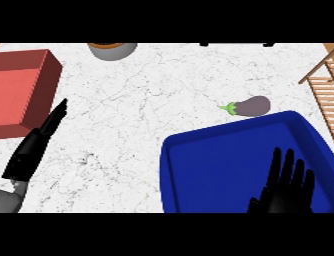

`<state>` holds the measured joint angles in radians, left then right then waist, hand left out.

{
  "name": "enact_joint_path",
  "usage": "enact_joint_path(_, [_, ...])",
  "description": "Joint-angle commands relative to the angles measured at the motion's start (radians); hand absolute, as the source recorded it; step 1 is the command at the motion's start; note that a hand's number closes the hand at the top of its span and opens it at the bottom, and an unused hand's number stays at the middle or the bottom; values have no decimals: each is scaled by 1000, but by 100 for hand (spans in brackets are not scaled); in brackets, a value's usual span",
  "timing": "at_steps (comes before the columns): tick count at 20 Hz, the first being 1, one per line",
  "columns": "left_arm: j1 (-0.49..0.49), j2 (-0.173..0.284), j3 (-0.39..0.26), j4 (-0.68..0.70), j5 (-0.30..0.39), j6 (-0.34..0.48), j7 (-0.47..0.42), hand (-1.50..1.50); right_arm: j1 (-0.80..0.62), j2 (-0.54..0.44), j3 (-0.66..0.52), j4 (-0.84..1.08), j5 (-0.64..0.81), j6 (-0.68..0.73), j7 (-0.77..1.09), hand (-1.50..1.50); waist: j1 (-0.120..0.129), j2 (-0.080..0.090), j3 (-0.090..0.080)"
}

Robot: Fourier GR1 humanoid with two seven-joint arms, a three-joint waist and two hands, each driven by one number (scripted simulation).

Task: Pick the sweet potato from the tray and place it in the tiered shelf

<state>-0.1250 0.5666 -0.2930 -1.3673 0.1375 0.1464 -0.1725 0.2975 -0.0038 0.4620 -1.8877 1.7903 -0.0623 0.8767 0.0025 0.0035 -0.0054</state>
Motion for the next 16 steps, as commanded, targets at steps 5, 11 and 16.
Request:
enact_joint_path(5, [-69, -10, 57, 81, -8, -45, -5, 0, -261, 4, 242, 81, -13, 306, 433, -150, 2, -1, 5])
enact_joint_path(11, [1, -74, 26, 54, -73, -11, -32, 0, -290, 3, 235, 205, -46, 219, 470, -150, 2, -2, 5])
enact_joint_path(16, [-54, -75, 74, 120, -80, -45, -38, 0, -284, 3, 195, 214, 42, 166, 399, -150, -7, -3, 5])
